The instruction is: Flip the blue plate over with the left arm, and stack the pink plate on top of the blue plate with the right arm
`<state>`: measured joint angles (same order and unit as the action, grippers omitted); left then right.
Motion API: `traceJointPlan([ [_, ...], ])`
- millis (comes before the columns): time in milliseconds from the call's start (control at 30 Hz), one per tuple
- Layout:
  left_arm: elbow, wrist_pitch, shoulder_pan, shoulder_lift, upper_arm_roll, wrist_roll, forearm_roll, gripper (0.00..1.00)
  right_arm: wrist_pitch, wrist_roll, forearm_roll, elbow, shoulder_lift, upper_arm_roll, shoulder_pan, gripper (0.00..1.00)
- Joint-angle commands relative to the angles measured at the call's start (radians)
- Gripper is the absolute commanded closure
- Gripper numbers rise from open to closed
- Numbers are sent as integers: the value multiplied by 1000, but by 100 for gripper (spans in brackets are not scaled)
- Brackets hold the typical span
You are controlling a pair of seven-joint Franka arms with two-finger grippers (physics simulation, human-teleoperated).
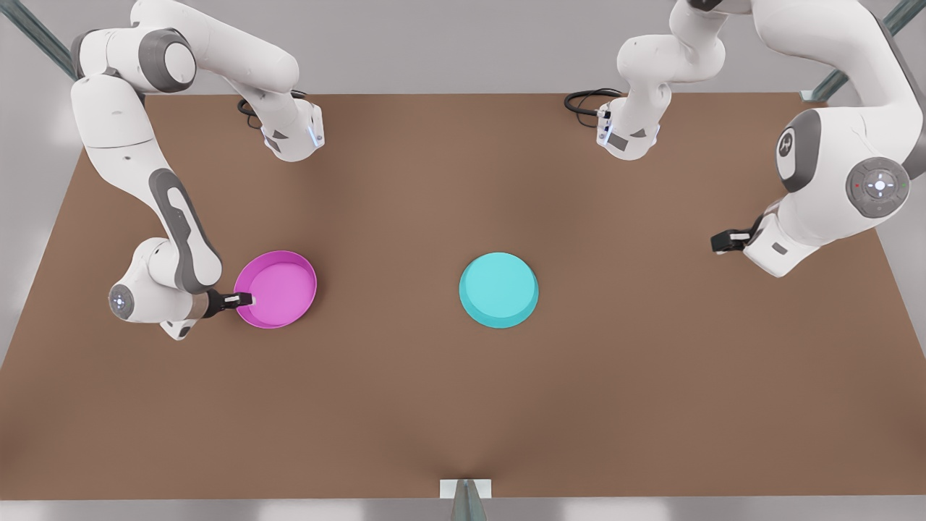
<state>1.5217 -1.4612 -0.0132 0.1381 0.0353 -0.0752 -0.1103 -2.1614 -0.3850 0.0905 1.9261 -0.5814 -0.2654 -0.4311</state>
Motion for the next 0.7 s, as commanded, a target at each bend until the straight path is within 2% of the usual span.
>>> traceJointPlan([
  [0, 0, -1, 1, 0, 0, 0, -2, 0, 0, 0, 0, -1, 0, 0, 0, 37],
  [667, 0, 2, 1, 0, 0, 2, -3, 0, -2, -3, 0, -18, -23, 0, -2, 39],
])
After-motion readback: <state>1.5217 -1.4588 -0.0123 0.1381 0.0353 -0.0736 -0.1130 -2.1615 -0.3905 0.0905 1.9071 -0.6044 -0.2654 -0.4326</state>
